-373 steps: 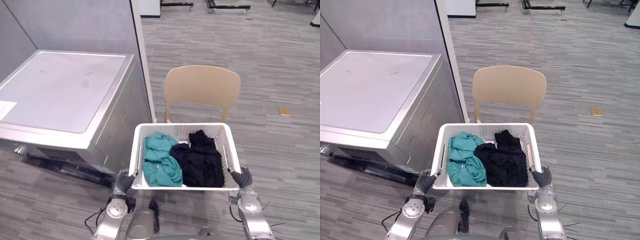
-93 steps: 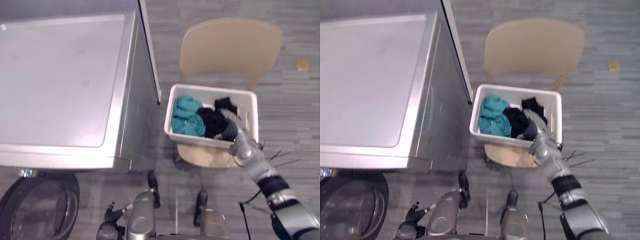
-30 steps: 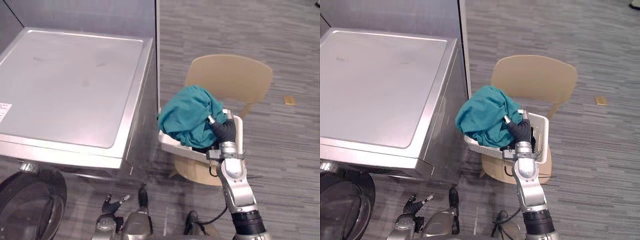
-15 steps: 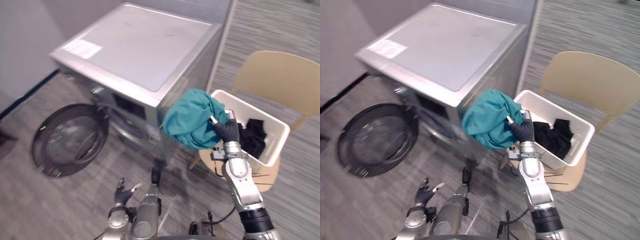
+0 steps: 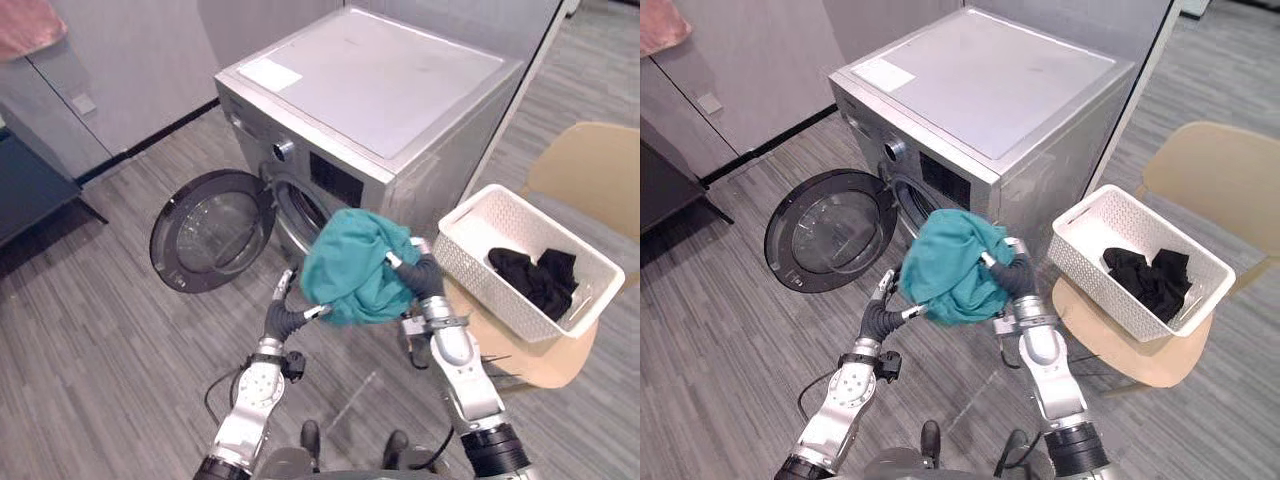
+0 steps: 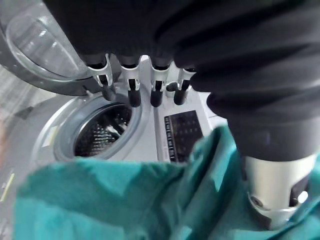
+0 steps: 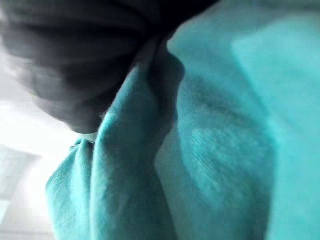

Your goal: Pick up the laundry basket with both hands and put the clothes into the washing machine.

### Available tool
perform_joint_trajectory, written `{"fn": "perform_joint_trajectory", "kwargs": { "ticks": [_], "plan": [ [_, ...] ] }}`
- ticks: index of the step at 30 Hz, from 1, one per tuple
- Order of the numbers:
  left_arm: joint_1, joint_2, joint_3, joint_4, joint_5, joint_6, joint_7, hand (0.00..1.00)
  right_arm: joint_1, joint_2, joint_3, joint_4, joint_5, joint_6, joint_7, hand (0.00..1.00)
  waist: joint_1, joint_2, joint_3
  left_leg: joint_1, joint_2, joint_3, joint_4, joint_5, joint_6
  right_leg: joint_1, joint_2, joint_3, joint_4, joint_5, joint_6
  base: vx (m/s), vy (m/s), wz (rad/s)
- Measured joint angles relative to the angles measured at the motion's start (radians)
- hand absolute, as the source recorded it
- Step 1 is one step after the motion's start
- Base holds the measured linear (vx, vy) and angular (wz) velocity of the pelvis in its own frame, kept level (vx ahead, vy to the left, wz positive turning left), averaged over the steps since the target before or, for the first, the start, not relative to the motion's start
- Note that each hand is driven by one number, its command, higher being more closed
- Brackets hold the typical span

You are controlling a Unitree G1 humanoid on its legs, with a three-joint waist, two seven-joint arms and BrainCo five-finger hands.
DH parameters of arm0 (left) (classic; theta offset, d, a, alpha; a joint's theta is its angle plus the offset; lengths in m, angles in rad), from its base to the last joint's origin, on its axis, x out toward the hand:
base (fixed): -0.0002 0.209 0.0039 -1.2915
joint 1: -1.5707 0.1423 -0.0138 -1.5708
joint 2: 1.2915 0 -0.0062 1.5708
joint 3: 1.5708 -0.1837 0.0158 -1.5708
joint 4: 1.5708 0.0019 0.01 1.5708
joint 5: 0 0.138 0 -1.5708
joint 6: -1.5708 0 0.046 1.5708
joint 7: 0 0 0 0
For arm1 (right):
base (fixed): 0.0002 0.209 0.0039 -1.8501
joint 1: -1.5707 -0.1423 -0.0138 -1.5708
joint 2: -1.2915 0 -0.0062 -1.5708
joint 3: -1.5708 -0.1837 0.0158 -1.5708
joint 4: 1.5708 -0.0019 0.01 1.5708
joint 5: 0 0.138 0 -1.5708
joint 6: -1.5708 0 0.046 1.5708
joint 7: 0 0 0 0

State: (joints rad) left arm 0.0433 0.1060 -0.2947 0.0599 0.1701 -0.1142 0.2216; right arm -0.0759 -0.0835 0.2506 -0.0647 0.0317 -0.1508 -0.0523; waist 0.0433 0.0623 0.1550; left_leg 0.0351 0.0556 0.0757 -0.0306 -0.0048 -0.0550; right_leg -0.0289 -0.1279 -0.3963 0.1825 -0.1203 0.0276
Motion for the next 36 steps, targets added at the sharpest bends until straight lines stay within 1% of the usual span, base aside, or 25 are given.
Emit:
{"fn": "perform_joint_trajectory", "kwargs": {
  "ticks": [3, 5, 6, 7, 8, 10, 11, 12, 13, 15, 16, 19, 23, 25, 28, 29, 30, 31, 33, 34, 36],
  "plan": [
    [-0.033, 0.010, -0.023, 0.000, 0.006, 0.000, 0.002, 0.00, -0.005, 0.008, 0.068, 0.001, 0.026, 0.000, 0.017, 1.00, -0.002, 0.000, -0.004, 0.015, -0.006, 0.000, 0.000, 0.001, 0.002, 0.026, 0.001, 0.003, -0.029, 0.020, 0.006, -0.05, 0.065, -0.01],
    [-0.039, 0.015, -0.045, 0.004, 0.038, 0.001, 0.003, 0.00, -0.006, 0.021, 0.099, 0.004, 0.064, 0.001, 0.030, 1.00, -0.004, 0.003, -0.026, 0.014, -0.004, 0.005, -0.007, 0.009, 0.013, 0.029, 0.006, 0.012, -0.057, 0.041, 0.004, -0.05, 0.024, -0.11],
    [-0.044, 0.016, -0.053, 0.007, 0.039, 0.002, 0.004, 1.00, -0.006, 0.021, 0.106, 0.007, 0.082, 0.001, 0.034, 1.00, -0.005, 0.004, -0.026, 0.017, -0.004, 0.006, -0.007, 0.010, 0.015, 0.034, 0.006, 0.012, -0.062, 0.046, 0.003, -0.05, 0.007, -0.10],
    [-0.064, 0.016, -0.076, 0.024, 0.040, 0.002, 0.004, 1.00, -0.006, 0.021, 0.127, 0.018, 0.118, 0.001, 0.036, 1.00, -0.007, 0.005, -0.031, 0.024, -0.001, 0.007, -0.007, 0.012, 0.016, 0.047, 0.013, 0.015, -0.079, 0.058, 0.000, -0.05, -0.001, -0.06],
    [-0.071, 0.017, -0.085, 0.033, 0.041, 0.003, 0.005, 1.00, -0.007, 0.021, 0.138, 0.024, 0.132, 0.001, 0.036, 1.00, -0.007, 0.006, -0.037, 0.024, 0.001, 0.009, -0.007, 0.012, 0.016, 0.048, 0.016, 0.017, -0.085, 0.062, -0.002, -0.05, -0.009, -0.09],
    [-0.073, 0.018, -0.101, 0.040, 0.042, 0.015, 0.008, 1.00, -0.007, 0.021, 0.160, 0.048, 0.205, 0.001, 0.043, 1.00, -0.013, 0.006, -0.053, 0.027, 0.008, 0.012, -0.008, 0.014, 0.013, 0.057, 0.025, 0.022, -0.108, 0.079, -0.007, -0.04, -0.014, -0.09],
    [-0.073, 0.019, -0.103, 0.042, 0.042, 0.017, 0.011, 1.00, -0.007, 0.020, 0.160, 0.054, 0.224, 0.001, 0.044, 1.00, -0.015, 0.006, -0.054, 0.030, 0.009, 0.013, -0.008, 0.014, 0.013, 0.063, 0.029, 0.024, -0.117, 0.084, -0.008, -0.04, -0.021, -0.08],
    [-0.074, 0.022, -0.110, 0.049, 0.042, 0.017, 0.020, 1.00, -0.007, 0.014, 0.164, 0.065, 0.265, 0.001, 0.052, 0.00, -0.019, 0.005, -0.059, 0.031, 0.013, 0.014, -0.008, 0.014, 0.012, 0.068, 0.036, 0.028, -0.129, 0.091, -0.009, -0.05, -0.025, -0.09],
    [-0.074, 0.027, -0.118, 0.058, 0.042, 0.018, 0.026, 1.00, -0.007, 0.007, 0.173, 0.076, 0.306, 0.001, 0.057, 0.00, -0.025, 0.005, -0.068, 0.030, 0.016, 0.015, -0.010, 0.017, 0.008, 0.071, 0.043, 0.031, -0.146, 0.102, -0.015, -0.05, -0.024, -0.10],
    [-0.082, 0.038, -0.131, 0.068, 0.039, 0.018, 0.039, 1.00, -0.004, -0.013, 0.183, 0.080, 0.355, 0.000, 0.059, 0.00, -0.027, 0.006, -0.070, 0.032, 0.021, 0.021, -0.016, 0.020, 0.002, 0.077, 0.052, 0.038, -0.167, 0.116, -0.016, -0.04, -0.023, -0.11],
    [-0.093, 0.039, -0.136, 0.071, 0.038, 0.020, 0.043, 1.00, -0.004, -0.021, 0.184, 0.080, 0.373, -0.002, 0.060, 0.00, -0.027, 0.004, -0.072, 0.031, 0.026, 0.024, -0.024, 0.024, -0.004, 0.077, 0.059, 0.040, -0.182, 0.128, -0.023, -0.04, -0.025, -0.10],
    [-0.103, 0.039, -0.136, 0.072, 0.034, 0.019, 0.053, 1.00, -0.003, -0.027, 0.189, 0.079, 0.386, -0.017, 0.060, 0.00, -0.028, 0.000, -0.075, 0.032, 0.035, 0.026, -0.025, 0.028, -0.009, 0.086, 0.074, 0.043, -0.208, 0.142, -0.032, -0.02, -0.033, -0.06],
    [-0.102, 0.038, -0.131, 0.071, 0.019, 0.019, 0.057, 1.00, 0.009, -0.045, 0.185, 0.079, 0.381, -0.024, 0.061, 0.00, -0.027, -0.006, -0.084, 0.033, 0.047, 0.025, -0.026, 0.031, -0.015, 0.097, 0.089, 0.041, -0.228, 0.149, -0.039, 0.01, -0.028, 0.00],
    [-0.096, 0.033, -0.109, 0.071, 0.016, 0.020, 0.057, 1.00, 0.034, -0.043, 0.163, 0.079, 0.348, -0.024, 0.070, 0.00, -0.025, -0.012, -0.087, 0.034, 0.047, 0.023, -0.030, 0.034, -0.019, 0.102, 0.096, 0.038, -0.239, 0.151, -0.041, 0.02, -0.007, 0.00],
    [-0.059, -0.005, -0.005, 0.071, -0.003, 0.020, 0.056, 1.00, 0.094, -0.043, 0.115, 0.080, 0.265, -0.017, 0.079, 0.00, -0.027, -0.012, -0.089, 0.051, 0.048, 0.023, -0.038, 0.036, -0.021, 0.120, 0.103, 0.037, -0.250, 0.151, -0.041, 0.04, -0.003, 0.02],
    [-0.053, -0.018, 0.035, 0.067, -0.007, 0.020, 0.055, 1.00, 0.133, -0.042, 0.072, 0.080, 0.199, -0.012, 0.076, 0.00, -0.024, -0.012, -0.088, 0.050, 0.048, 0.020, -0.039, 0.036, -0.021, 0.122, 0.105, 0.034, -0.255, 0.151, -0.041, 0.04, 0.003, 0.05],
    [-0.049, -0.025, 0.051, 0.066, -0.011, 0.019, 0.054, 1.00, 0.147, -0.043, 0.053, 0.080, 0.170, -0.010, 0.076, 0.00, -0.023, -0.012, -0.089, 0.050, 0.048, 0.018, -0.039, 0.036, -0.021, 0.122, 0.106, 0.033, -0.256, 0.151, -0.041, 0.04, 0.006, 0.06],
    [-0.030, -0.035, 0.081, 0.063, -0.013, 0.018, 0.051, 1.00, 0.167, -0.043, 0.010, 0.081, 0.111, 0.003, 0.072, 0.00, -0.025, -0.012, -0.089, 0.050, 0.048, 0.017, -0.040, 0.036, -0.021, 0.123, 0.107, 0.032, -0.257, 0.150, -0.040, 0.03, 0.007, 0.03],
    [0.009, -0.042, 0.117, 0.059, -0.014, 0.018, 0.044, 1.00, 0.195, -0.043, -0.058, 0.082, 0.059, 0.004, 0.064, 0.00, -0.026, -0.012, -0.088, 0.050, 0.048, 0.016, -0.041, 0.036, -0.021, 0.125, 0.107, 0.030, -0.258, 0.149, -0.039, 0.03, 0.012, 0.03],
    [0.035, -0.044, 0.137, 0.058, -0.024, 0.018, 0.040, 1.00, 0.210, -0.046, -0.098, 0.092, 0.014, 0.004, 0.046, 0.00, -0.027, -0.012, -0.088, 0.050, 0.048, 0.014, -0.042, 0.036, -0.021, 0.125, 0.107, 0.028, -0.259, 0.148, -0.038, 0.03, 0.014, 0.03],
    [0.071, -0.045, 0.163, 0.058, -0.035, 0.018, 0.039, 1.00, 0.224, -0.056, -0.153, 0.128, -0.036, 0.004, 0.028, 0.00, -0.026, -0.012, -0.088, 0.041, 0.048, 0.010, -0.044, 0.036, -0.021, 0.125, 0.108, 0.024, -0.259, 0.146, -0.037, 0.01, 0.009, 0.07]
  ]
}}
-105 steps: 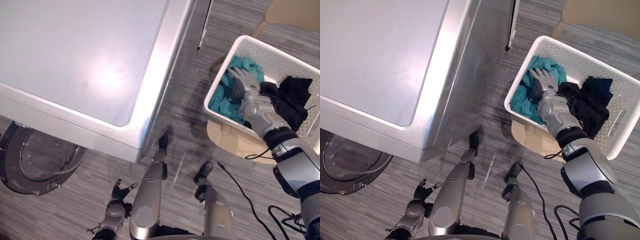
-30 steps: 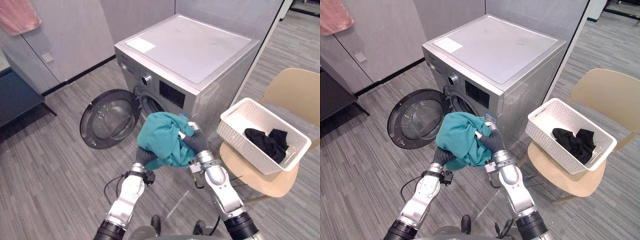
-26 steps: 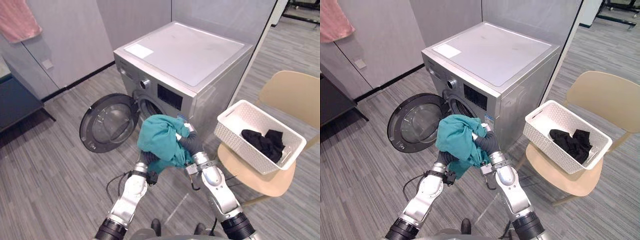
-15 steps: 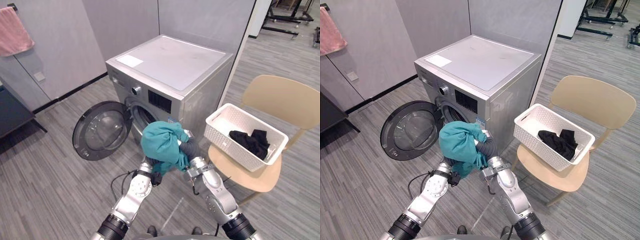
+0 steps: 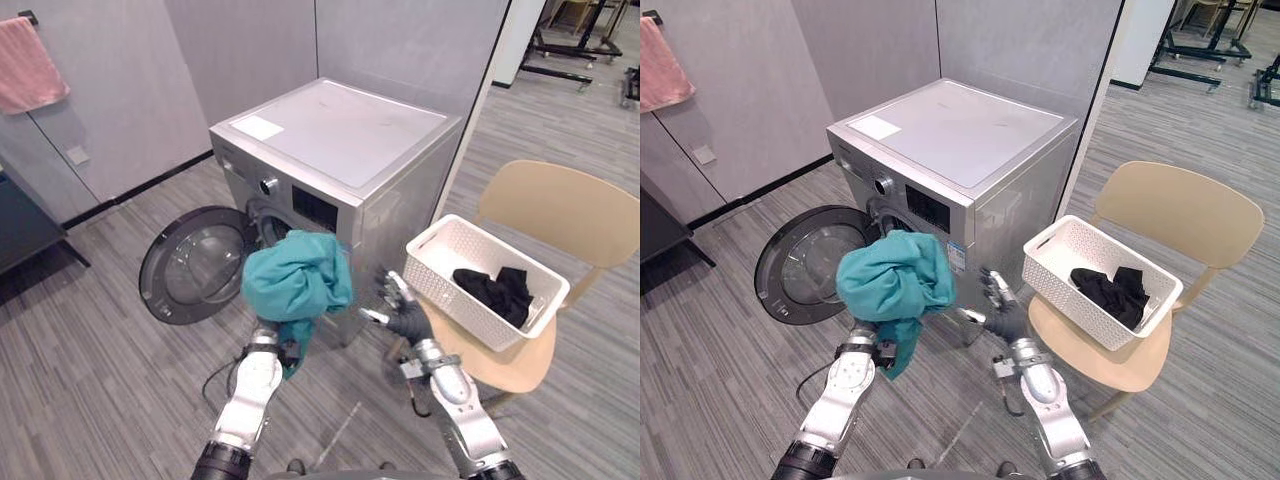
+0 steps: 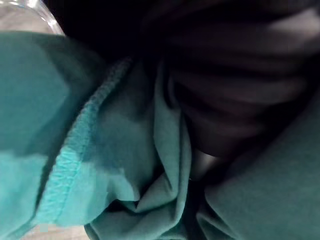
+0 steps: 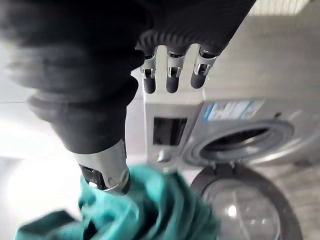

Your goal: Pick up the laundry basket with both hands and put the clothes into the washing machine.

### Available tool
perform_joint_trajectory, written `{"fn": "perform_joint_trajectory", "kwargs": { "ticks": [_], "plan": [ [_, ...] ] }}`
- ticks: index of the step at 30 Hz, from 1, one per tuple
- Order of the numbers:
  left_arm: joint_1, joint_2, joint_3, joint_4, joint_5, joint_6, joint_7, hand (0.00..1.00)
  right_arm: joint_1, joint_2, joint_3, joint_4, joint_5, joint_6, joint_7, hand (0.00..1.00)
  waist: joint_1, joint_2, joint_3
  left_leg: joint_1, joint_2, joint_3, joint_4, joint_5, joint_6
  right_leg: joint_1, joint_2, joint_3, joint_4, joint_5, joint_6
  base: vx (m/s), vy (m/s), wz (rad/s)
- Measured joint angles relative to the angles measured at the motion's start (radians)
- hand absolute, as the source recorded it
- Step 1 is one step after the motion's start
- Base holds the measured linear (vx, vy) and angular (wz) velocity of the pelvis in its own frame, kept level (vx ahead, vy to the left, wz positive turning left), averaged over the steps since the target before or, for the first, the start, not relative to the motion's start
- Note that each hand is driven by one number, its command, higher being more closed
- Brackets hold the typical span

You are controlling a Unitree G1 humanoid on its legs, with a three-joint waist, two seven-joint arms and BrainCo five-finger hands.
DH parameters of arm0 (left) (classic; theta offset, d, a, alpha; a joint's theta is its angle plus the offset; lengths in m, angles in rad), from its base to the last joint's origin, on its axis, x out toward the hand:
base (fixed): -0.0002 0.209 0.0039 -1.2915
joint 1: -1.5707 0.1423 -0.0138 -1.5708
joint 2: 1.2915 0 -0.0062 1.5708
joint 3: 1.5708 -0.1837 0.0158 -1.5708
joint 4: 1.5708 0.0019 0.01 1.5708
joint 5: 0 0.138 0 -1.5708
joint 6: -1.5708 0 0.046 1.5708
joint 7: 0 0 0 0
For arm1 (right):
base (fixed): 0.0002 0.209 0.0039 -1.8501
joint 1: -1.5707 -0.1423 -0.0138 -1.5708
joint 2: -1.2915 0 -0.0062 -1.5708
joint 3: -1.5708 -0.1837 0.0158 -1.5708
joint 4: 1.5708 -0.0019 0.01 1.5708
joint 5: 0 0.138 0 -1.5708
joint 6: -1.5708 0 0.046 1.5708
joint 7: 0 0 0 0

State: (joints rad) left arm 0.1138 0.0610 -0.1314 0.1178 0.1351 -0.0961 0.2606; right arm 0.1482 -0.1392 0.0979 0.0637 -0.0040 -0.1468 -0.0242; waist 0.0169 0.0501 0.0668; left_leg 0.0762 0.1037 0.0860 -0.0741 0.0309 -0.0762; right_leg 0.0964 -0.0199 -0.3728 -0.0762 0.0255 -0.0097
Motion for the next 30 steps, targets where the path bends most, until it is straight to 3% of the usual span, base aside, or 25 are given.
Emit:
{"fn": "perform_joint_trajectory", "kwargs": {
  "ticks": [6, 8, 9, 11, 12, 13, 17, 19, 20, 21, 22, 24, 25, 27, 29, 30],
  "plan": [
    [0.050, 0.002, 0.060, 0.042, -0.053, 0.000, -0.022, 1.00, 0.016, -0.041, -0.105, 0.235, -0.147, 0.008, -0.070, 0.00, 0.023, -0.004, 0.009, -0.132, -0.001, -0.077, 0.044, -0.005, 0.008, -0.087, -0.027, -0.110, 0.096, -0.072, 0.014, -0.01, -0.002, 0.53],
    [0.071, -0.002, 0.062, 0.074, -0.058, 0.003, -0.026, 1.00, 0.011, -0.036, -0.133, 0.371, -0.186, 0.031, -0.094, 0.00, 0.022, -0.025, 0.021, -0.151, 0.006, 0.092, 0.054, -0.046, 0.170, -0.091, -0.082, -0.202, 0.151, -0.116, 0.030, 0.08, 0.008, 1.23],
    [0.071, -0.008, 0.063, 0.084, -0.058, 0.004, -0.030, 1.00, 0.005, -0.037, -0.145, 0.404, -0.195, 0.039, -0.105, 0.00, 0.023, -0.027, 0.024, -0.153, 0.014, 0.158, 0.061, -0.049, 0.175, -0.095, -0.099, -0.225, 0.164, -0.121, 0.025, 0.12, 0.034, 1.02],
    [0.079, -0.021, 0.063, 0.092, -0.063, 0.007, -0.040, 1.00, -0.026, -0.037, -0.190, 0.511, -0.203, 0.050, -0.114, 0.00, 0.025, -0.015, 0.032, -0.167, 0.050, 0.318, 0.086, -0.039, 0.161, -0.104, -0.134, -0.277, 0.218, -0.147, 0.037, 0.16, 0.077, 0.89],
    [0.098, -0.024, 0.063, 0.092, -0.063, 0.008, -0.042, 1.00, -0.045, -0.038, -0.216, 0.577, -0.201, 0.062, -0.124, 0.00, 0.025, 0.005, 0.032, -0.166, 0.063, 0.338, 0.089, 0.020, 0.097, -0.099, -0.142, -0.300, 0.241, -0.158, 0.051, 0.18, 0.079, 0.78],
    [0.107, -0.020, 0.065, 0.093, -0.063, 0.008, -0.043, 1.00, -0.058, -0.031, -0.229, 0.610, -0.198, 0.068, -0.130, 0.00, 0.025, 0.007, 0.032, -0.165, 0.060, 0.331, 0.089, 0.027, 0.052, -0.097, -0.148, -0.306, 0.246, -0.160, 0.054, 0.24, 0.102, 0.52],
    [0.133, 0.005, 0.104, 0.123, -0.063, 0.011, -0.064, 1.00, -0.131, 0.037, -0.251, 0.755, -0.155, 0.090, -0.146, 0.00, 0.033, -0.023, 0.054, -0.168, 0.021, 0.326, 0.099, -0.003, 0.048, -0.094, -0.192, -0.302, 0.247, -0.152, 0.072, 0.16, 0.094, 0.17],
    [0.153, 0.008, 0.101, 0.133, -0.063, 0.023, -0.085, 1.00, -0.130, 0.053, -0.270, 0.796, -0.138, 0.104, -0.148, 0.00, 0.033, -0.054, 0.079, -0.163, -0.006, 0.315, 0.186, -0.113, 0.056, -0.096, -0.282, -0.291, 0.395, -0.202, 0.121, 0.17, 0.150, 0.18],
    [0.164, 0.001, 0.099, 0.134, -0.063, 0.024, -0.089, 1.00, -0.122, 0.048, -0.277, 0.796, -0.131, 0.112, -0.148, 0.00, 0.029, -0.052, 0.085, -0.163, -0.017, 0.299, 0.207, -0.139, 0.054, -0.110, -0.320, -0.277, 0.482, -0.210, 0.103, 0.10, 0.148, 0.38],
    [0.183, -0.005, 0.093, 0.135, -0.062, 0.025, -0.093, 1.00, -0.106, 0.041, -0.286, 0.795, -0.123, 0.115, -0.150, 0.00, 0.015, -0.048, 0.089, -0.146, -0.029, 0.278, 0.236, -0.176, 0.063, -0.171, -0.379, -0.207, 0.668, -0.187, 0.029, 0.19, 0.202, 0.48],
    [0.189, 0.003, 0.095, 0.135, -0.062, 0.026, -0.093, 1.00, -0.082, 0.043, -0.284, 0.796, -0.123, 0.117, -0.149, 0.00, 0.003, -0.043, 0.096, -0.125, -0.029, 0.255, 0.252, -0.199, 0.077, -0.249, -0.376, -0.088, 0.805, -0.192, 0.011, 0.23, 0.211, 0.49],
    [0.181, 0.022, 0.100, 0.135, -0.062, 0.027, -0.084, 1.00, -0.068, 0.056, -0.282, 0.797, -0.123, 0.121, -0.149, 0.00, -0.008, -0.044, 0.116, -0.092, -0.025, 0.228, 0.242, -0.215, 0.081, -0.323, -0.311, -0.005, 0.859, -0.263, 0.032, 0.26, 0.097, 0.38],
    [0.174, 0.035, 0.099, 0.135, -0.061, 0.027, -0.084, 1.00, -0.068, 0.055, -0.278, 0.796, -0.122, 0.122, -0.149, 0.00, -0.010, -0.045, 0.128, -0.062, -0.023, 0.222, 0.223, -0.223, 0.077, -0.367, -0.261, 0.007, 0.823, -0.274, 0.029, 0.26, 0.040, 0.27],
    [0.167, 0.042, 0.091, 0.135, -0.054, 0.028, -0.085, 1.00, -0.073, 0.054, -0.276, 0.796, -0.122, 0.122, -0.149, 0.00, -0.032, -0.047, 0.135, -0.019, -0.023, 0.209, 0.192, -0.232, 0.070, -0.436, -0.208, -0.006, 0.721, -0.274, 0.040, 0.33, 0.005, 0.33],
    [0.149, 0.042, 0.090, 0.142, -0.047, 0.027, -0.086, 1.00, -0.072, 0.053, -0.272, 0.793, -0.122, 0.120, -0.149, 0.00, -0.054, -0.047, 0.143, 0.022, -0.022, 0.191, 0.177, -0.242, 0.048, -0.476, -0.165, -0.023, 0.545, -0.209, 0.039, 0.39, -0.047, 0.49],
    [0.129, 0.044, 0.081, 0.148, -0.042, 0.027, -0.086, 1.00, -0.066, 0.054, -0.269, 0.793, -0.122, 0.120, -0.149, 0.00, -0.060, -0.055, 0.144, 0.045, -0.029, 0.180, 0.179, -0.259, 0.024, -0.480, -0.142, -0.028, 0.428, -0.135, 0.022, 0.49, -0.115, 0.75]
  ]
}}
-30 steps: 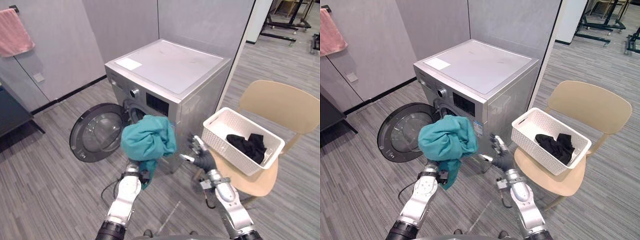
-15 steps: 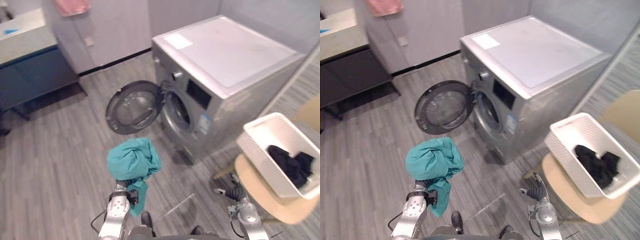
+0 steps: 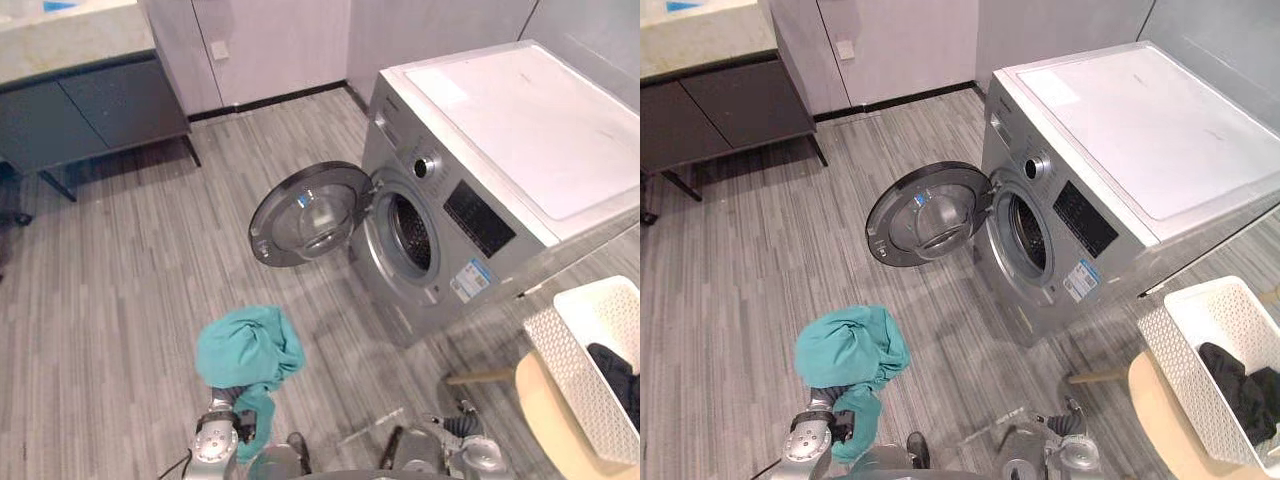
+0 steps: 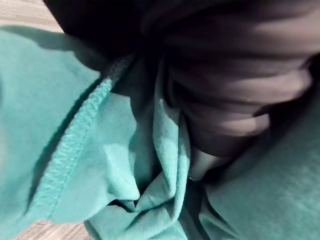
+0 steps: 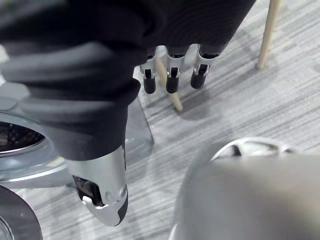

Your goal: Pick up the laundry basket with both hands and put the clothes into the washing machine.

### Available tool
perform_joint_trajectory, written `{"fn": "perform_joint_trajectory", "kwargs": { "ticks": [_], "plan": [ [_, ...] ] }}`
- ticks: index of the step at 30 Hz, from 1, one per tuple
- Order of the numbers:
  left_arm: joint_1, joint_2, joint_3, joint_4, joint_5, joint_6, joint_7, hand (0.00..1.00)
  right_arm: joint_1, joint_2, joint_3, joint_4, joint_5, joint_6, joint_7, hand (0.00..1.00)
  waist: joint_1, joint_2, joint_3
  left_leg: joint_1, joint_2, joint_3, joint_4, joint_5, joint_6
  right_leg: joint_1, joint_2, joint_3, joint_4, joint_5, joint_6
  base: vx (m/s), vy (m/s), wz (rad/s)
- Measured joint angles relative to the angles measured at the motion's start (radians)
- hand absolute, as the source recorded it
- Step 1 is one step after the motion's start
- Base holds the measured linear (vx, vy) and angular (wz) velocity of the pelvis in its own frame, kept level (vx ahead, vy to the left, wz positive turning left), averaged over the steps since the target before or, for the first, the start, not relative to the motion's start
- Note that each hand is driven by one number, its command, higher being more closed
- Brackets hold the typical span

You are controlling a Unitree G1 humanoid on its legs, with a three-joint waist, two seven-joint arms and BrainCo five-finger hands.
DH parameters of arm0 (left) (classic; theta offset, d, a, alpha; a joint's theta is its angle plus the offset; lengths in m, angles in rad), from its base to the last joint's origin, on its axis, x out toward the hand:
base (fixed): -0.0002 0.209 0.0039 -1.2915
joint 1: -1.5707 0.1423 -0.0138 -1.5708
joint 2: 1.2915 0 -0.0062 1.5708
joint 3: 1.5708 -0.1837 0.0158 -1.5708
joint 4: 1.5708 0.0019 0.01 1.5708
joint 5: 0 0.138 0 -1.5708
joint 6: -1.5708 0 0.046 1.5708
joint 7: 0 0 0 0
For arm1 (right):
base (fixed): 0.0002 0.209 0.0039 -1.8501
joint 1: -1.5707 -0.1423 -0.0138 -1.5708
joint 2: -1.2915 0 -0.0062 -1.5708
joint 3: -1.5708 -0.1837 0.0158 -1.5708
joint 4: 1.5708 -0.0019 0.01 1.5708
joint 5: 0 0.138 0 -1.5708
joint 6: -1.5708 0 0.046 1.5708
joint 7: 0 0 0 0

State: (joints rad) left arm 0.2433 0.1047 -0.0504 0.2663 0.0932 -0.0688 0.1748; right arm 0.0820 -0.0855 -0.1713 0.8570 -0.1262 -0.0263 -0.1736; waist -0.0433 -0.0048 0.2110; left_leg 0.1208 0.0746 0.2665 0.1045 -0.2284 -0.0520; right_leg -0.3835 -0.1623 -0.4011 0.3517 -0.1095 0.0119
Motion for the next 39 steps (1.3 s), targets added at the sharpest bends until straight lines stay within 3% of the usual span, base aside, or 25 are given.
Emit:
{"fn": "perform_joint_trajectory", "kwargs": {
  "ticks": [1, 3, 4, 5, 6, 8, 9, 10, 12, 13, 14, 16, 17, 18, 19, 20, 22, 24, 26, 28, 30, 31, 33, 36, 39],
  "plan": [
    [-0.013, 0.005, -0.011, 0.006, 0.002, 0.000, 0.000, 1.00, 0.017, -0.002, 0.005, -0.002, 0.000, -0.001, 0.000, 0.00, -0.006, -0.012, -0.011, 0.029, -0.001, -0.034, 0.001, -0.023, -0.024, 0.003, 0.006, 0.023, 0.010, 0.110, -0.070, 0.52, -0.142, 0.75],
    [-0.044, -0.005, -0.050, 0.014, 0.010, -0.006, 0.000, 1.00, 0.018, -0.016, -0.002, -0.015, -0.001, -0.003, 0.001, 0.00, -0.007, 0.027, -0.016, 0.006, 0.037, -0.042, 0.083, -0.021, -0.038, 0.006, 0.019, -0.002, 0.052, 0.061, -0.079, 0.52, -0.158, 0.38],
    [-0.054, -0.004, -0.062, 0.015, 0.013, -0.007, 0.000, 1.00, 0.010, -0.019, 0.003, -0.023, -0.001, -0.005, 0.002, 0.00, -0.005, 0.032, -0.012, -0.027, 0.052, -0.040, 0.157, -0.019, -0.041, 0.013, 0.020, -0.003, 0.055, 0.044, -0.081, 0.68, -0.250, 0.05],
    [-0.071, -0.010, -0.076, 0.018, 0.027, -0.005, -0.007, 1.00, -0.001, -0.018, 0.009, -0.049, -0.001, -0.006, 0.001, 0.00, -0.002, 0.046, 0.000, -0.141, 0.128, -0.042, 0.494, 0.041, -0.067, 0.089, 0.060, -0.009, 0.036, 0.013, -0.100, 0.65, -0.252, -0.13],
    [-0.069, -0.020, -0.075, 0.018, 0.030, -0.005, -0.013, 1.00, -0.001, -0.016, 0.016, -0.062, 0.000, -0.007, 0.001, 0.00, 0.003, 0.046, 0.007, -0.177, 0.162, -0.045, 0.622, 0.098, -0.051, 0.130, 0.077, -0.002, 0.017, 0.007, -0.103, 0.64, -0.241, -0.43],
    [-0.069, -0.043, -0.087, 0.015, 0.033, -0.005, -0.021, 1.00, 0.001, 0.001, 0.033, -0.117, 0.000, -0.009, 0.000, 0.00, 0.021, 0.036, 0.020, -0.261, 0.238, -0.034, 0.916, 0.067, -0.010, 0.261, 0.125, 0.055, -0.038, -0.002, -0.115, 0.40, -0.095, -0.83],
    [-0.072, -0.046, -0.100, 0.015, 0.033, -0.005, -0.021, 1.00, 0.004, 0.001, 0.036, -0.133, -0.001, -0.006, 0.003, 0.00, 0.029, 0.026, 0.023, -0.282, 0.241, -0.022, 0.942, 0.057, 0.004, 0.284, 0.129, 0.075, -0.052, -0.003, -0.114, 0.39, -0.056, -0.99],
    [-0.087, -0.052, -0.122, 0.010, 0.034, -0.007, -0.022, 1.00, 0.006, 0.011, 0.055, -0.138, 0.000, -0.014, 0.003, 0.00, 0.039, 0.008, 0.025, -0.324, 0.238, -0.008, 0.931, 0.051, 0.013, 0.314, 0.129, 0.109, -0.086, -0.004, -0.113, 0.30, -0.030, -0.82],
    [-0.108, -0.057, -0.139, 0.002, 0.035, -0.009, -0.022, 1.00, 0.002, 0.033, 0.054, -0.136, 0.000, -0.012, 0.001, 0.00, 0.046, 0.011, 0.028, -0.390, 0.233, -0.009, 0.816, 0.026, 0.038, 0.344, 0.143, 0.190, -0.136, -0.006, -0.108, 0.37, 0.039, -1.17],
    [-0.109, -0.057, -0.139, 0.004, 0.036, -0.008, -0.022, 1.00, 0.002, 0.035, 0.054, -0.134, -0.001, -0.009, 0.001, 0.00, 0.057, 0.013, 0.030, -0.404, 0.210, -0.038, 0.704, 0.016, 0.030, 0.350, 0.151, 0.249, -0.146, -0.005, -0.104, 0.30, 0.105, -1.40],
    [-0.110, -0.056, -0.139, 0.007, 0.036, -0.008, -0.022, 1.00, 0.003, 0.035, 0.054, -0.132, -0.001, -0.008, 0.001, 0.00, 0.060, 0.012, 0.030, -0.403, 0.189, -0.072, 0.635, 0.012, 0.024, 0.354, 0.152, 0.280, -0.146, -0.005, -0.100, 0.21, 0.163, -1.50],
    [-0.108, -0.057, -0.135, 0.043, 0.037, -0.008, -0.022, 1.00, -0.012, 0.030, 0.050, -0.089, -0.002, -0.009, -0.001, 0.00, 0.059, 0.013, 0.037, -0.360, 0.095, -0.256, 0.364, 0.017, 0.012, 0.381, 0.149, 0.389, -0.140, -0.019, -0.052, 0.29, 0.328, -1.50],
    [-0.108, -0.057, -0.135, 0.052, 0.037, -0.008, -0.022, 1.00, -0.015, 0.023, 0.050, -0.082, -0.001, -0.009, -0.002, 0.00, 0.060, 0.023, 0.034, -0.346, 0.080, -0.298, 0.310, 0.033, -0.005, 0.381, 0.150, 0.416, -0.134, -0.028, -0.036, 0.25, 0.415, -1.58],
    [-0.106, -0.065, -0.135, 0.065, 0.037, -0.008, -0.020, 1.00, -0.017, 0.000, 0.051, -0.083, -0.003, -0.010, -0.003, 0.00, 0.059, 0.056, 0.039, -0.323, 0.074, -0.373, 0.215, 0.079, -0.035, 0.373, 0.173, 0.472, -0.117, -0.041, -0.004, 0.16, 0.427, -1.72],
    [-0.112, -0.061, -0.134, 0.087, 0.037, -0.007, -0.021, 1.00, -0.031, -0.008, 0.053, -0.062, -0.003, -0.010, -0.004, 0.00, 0.067, 0.059, 0.050, -0.316, 0.076, -0.368, 0.238, 0.126, -0.062, 0.358, 0.185, 0.540, -0.098, -0.061, 0.029, 0.12, 0.419, -1.63],
    [-0.114, -0.052, -0.133, 0.095, 0.038, -0.004, -0.021, 1.00, -0.034, -0.004, 0.057, -0.059, -0.004, -0.009, -0.005, 0.00, 0.062, 0.046, 0.047, -0.310, 0.066, -0.352, 0.234, 0.108, -0.058, 0.349, 0.173, 0.555, -0.100, -0.055, 0.040, 0.07, 0.382, -1.47],
    [-0.103, -0.017, -0.112, 0.096, 0.038, -0.004, -0.020, 1.00, -0.018, 0.011, 0.084, -0.051, -0.014, -0.009, -0.003, 0.00, 0.064, -0.004, 0.033, -0.285, 0.038, -0.231, 0.213, 0.082, -0.034, 0.325, 0.118, 0.630, -0.125, -0.036, 0.074, 0.04, 0.302, -1.20],
    [-0.086, -0.011, -0.105, 0.099, 0.038, -0.004, -0.020, 1.00, -0.011, 0.011, 0.094, -0.049, -0.022, -0.009, -0.002, 0.00, 0.059, -0.005, 0.031, -0.260, 0.023, -0.161, 0.204, 0.065, -0.008, 0.325, 0.088, 0.668, -0.167, -0.005, 0.110, 0.04, 0.269, -1.00],
    [-0.085, -0.001, -0.103, 0.105, 0.038, -0.003, -0.020, 1.00, -0.007, 0.011, 0.097, -0.046, -0.023, -0.008, -0.002, 0.00, 0.059, -0.006, 0.031, -0.233, 0.013, -0.077, 0.174, 0.056, 0.006, 0.303, 0.072, 0.717, -0.184, 0.021, 0.117, 0.03, 0.254, -1.10],
    [-0.093, 0.001, -0.085, 0.103, 0.038, -0.003, -0.019, 1.00, -0.032, 0.009, 0.108, -0.041, -0.023, -0.007, -0.003, 0.00, 0.060, 0.001, 0.033, -0.231, 0.024, -0.007, 0.165, 0.062, 0.017, 0.247, 0.077, 0.672, -0.175, 0.074, 0.111, 0.02, 0.132, -1.30],
    [-0.086, 0.002, -0.060, 0.101, 0.037, -0.001, -0.018, 1.00, -0.072, 0.008, 0.126, -0.013, -0.023, -0.007, -0.006, 0.00, 0.060, 0.001, 0.033, -0.229, 0.056, 0.073, 0.170, 0.071, 0.033, 0.214, 0.047, 0.439, -0.154, 0.086, 0.078, 0.02, 0.017, -1.19],
    [-0.099, 0.003, -0.057, 0.100, 0.037, 0.000, -0.018, 1.00, -0.079, 0.003, 0.130, -0.005, -0.023, -0.007, -0.011, 0.00, 0.056, 0.000, 0.034, -0.227, 0.060, 0.107, 0.180, 0.064, 0.044, 0.190, -0.001, 0.223, -0.092, 0.037, 0.025, 0.00, -0.035, -0.66],
    [-0.120, 0.007, -0.047, 0.097, 0.038, 0.000, -0.018, 1.00, -0.076, -0.009, 0.129, 0.004, -0.023, -0.008, -0.023, 0.00, 0.053, 0.015, 0.045, -0.221, 0.069, 0.122, 0.213, 0.049, 0.040, 0.188, -0.040, 0.081, -0.040, 0.024, 0.023, -0.02, -0.028, -0.41],
    [-0.118, -0.006, -0.018, 0.093, 0.037, -0.003, -0.006, 1.00, -0.098, -0.027, 0.131, 0.030, -0.021, -0.009, -0.028, 0.00, 0.058, 0.033, 0.069, -0.235, 0.114, 0.129, 0.287, -0.004, 0.017, 0.163, 0.010, 0.116, -0.024, 0.020, 0.028, -0.04, -0.052, -0.54],
    [-0.170, -0.005, 0.011, 0.094, 0.030, -0.001, 0.029, 1.00, -0.164, -0.065, 0.131, 0.019, 0.000, -0.011, -0.060, 0.00, 0.052, 0.024, 0.140, -0.360, 0.170, 0.134, 0.468, -0.076, 0.015, 0.013, 0.016, 0.160, 0.153, -0.036, 0.015, -0.14, -0.085, -0.45]
  ]
}}
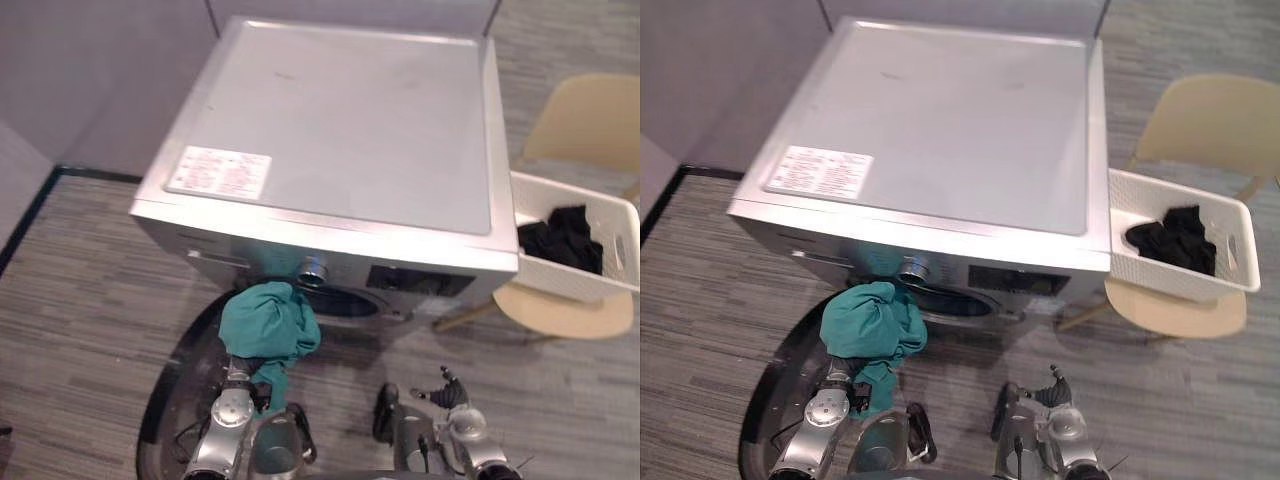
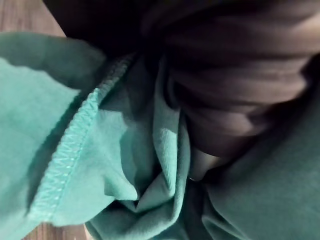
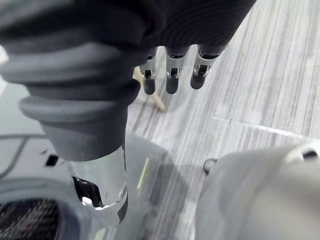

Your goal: Pick up the laundry basket with both hands and put the clothes into the washing machine.

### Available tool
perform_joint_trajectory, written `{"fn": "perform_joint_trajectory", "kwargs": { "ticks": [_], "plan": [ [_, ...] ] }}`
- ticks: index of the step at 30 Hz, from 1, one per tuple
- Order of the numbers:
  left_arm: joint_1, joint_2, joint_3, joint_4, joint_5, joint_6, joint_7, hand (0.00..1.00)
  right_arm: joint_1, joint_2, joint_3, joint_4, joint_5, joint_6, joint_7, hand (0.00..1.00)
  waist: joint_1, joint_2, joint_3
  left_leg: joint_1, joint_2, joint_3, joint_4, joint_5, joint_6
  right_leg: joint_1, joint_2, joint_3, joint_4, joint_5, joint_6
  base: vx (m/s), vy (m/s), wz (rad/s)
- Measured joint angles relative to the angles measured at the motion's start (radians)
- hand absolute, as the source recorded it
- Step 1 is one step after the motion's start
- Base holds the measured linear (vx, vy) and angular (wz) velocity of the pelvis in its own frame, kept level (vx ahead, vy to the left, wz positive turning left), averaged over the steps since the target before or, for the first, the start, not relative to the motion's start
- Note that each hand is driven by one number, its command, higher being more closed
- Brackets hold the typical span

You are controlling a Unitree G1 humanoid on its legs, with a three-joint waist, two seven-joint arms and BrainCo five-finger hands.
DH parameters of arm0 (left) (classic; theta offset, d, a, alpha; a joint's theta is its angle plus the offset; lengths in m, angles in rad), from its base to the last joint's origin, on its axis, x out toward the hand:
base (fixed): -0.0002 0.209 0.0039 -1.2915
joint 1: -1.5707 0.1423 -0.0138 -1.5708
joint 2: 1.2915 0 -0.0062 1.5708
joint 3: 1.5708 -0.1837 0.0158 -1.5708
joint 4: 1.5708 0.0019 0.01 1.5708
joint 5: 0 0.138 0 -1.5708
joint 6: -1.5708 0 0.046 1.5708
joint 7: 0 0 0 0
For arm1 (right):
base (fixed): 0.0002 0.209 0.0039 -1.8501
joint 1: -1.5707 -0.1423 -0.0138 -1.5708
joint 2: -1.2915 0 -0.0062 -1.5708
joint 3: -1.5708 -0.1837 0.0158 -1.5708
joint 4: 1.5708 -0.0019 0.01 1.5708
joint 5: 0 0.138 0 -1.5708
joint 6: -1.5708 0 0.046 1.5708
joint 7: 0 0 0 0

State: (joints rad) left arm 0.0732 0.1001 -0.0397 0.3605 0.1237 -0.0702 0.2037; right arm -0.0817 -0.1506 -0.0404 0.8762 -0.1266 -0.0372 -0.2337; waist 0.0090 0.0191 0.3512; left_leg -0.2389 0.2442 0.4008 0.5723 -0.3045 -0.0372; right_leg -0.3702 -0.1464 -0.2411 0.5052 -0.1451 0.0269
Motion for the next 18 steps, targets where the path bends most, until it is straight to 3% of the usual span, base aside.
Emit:
{"fn": "perform_joint_trajectory", "kwargs": {
  "ticks": [3, 6, 9, 14, 18],
  "plan": [
    [-0.075, -0.009, 0.011, -0.017, -0.038, 0.007, 0.048, 1.00, -0.013, -0.016, -0.029, -0.090, 0.014, 0.003, -0.033, 0.00, -0.025, -0.006, 0.083, -0.147, 0.038, -0.038, 0.207, -0.067, 0.014, -0.150, -0.034, 0.001, 0.213, -0.066, -0.013, -0.19, -0.065, 0.00],
    [-0.134, -0.031, 0.013, -0.060, -0.076, 0.008, 0.110, 1.00, -0.006, 0.006, -0.042, -0.232, 0.046, 0.002, -0.061, 0.00, -0.035, -0.016, 0.116, -0.308, 0.092, -0.064, 0.427, -0.166, 0.019, -0.324, -0.070, 0.022, 0.437, -0.159, -0.023, -0.21, -0.059, -0.03],
    [-0.224, -0.060, 0.012, -0.097, -0.095, 0.009, 0.157, 1.00, -0.016, 0.032, -0.044, -0.369, 0.067, 0.000, -0.094, 0.00, -0.037, -0.023, 0.153, -0.483, 0.133, -0.102, 0.601, -0.221, 0.026, -0.493, -0.083, 0.030, 0.595, -0.200, -0.042, -0.22, -0.069, -0.05],
    [-0.380, -0.060, 0.011, -0.129, -0.095, 0.024, 0.216, 1.00, -0.041, 0.066, -0.062, -0.545, 0.078, -0.028, -0.134, 0.00, -0.035, -0.044, 0.180, -0.740, 0.188, -0.164, 0.825, -0.262, 0.031, -0.742, -0.084, 0.052, 0.797, -0.236, -0.071, -0.15, -0.064, -0.11],
    [-0.558, -0.004, 0.012, -0.130, -0.093, 0.038, 0.239, 1.00, -0.042, 0.064, -0.086, -0.650, 0.099, -0.061, -0.141, 0.00, -0.045, -0.046, 0.184, -0.928, 0.211, -0.247, 1.020, -0.314, 0.021, -0.910, -0.091, 0.055, 0.979, -0.281, -0.096, -0.07, -0.061, -0.04]
  ]
}}
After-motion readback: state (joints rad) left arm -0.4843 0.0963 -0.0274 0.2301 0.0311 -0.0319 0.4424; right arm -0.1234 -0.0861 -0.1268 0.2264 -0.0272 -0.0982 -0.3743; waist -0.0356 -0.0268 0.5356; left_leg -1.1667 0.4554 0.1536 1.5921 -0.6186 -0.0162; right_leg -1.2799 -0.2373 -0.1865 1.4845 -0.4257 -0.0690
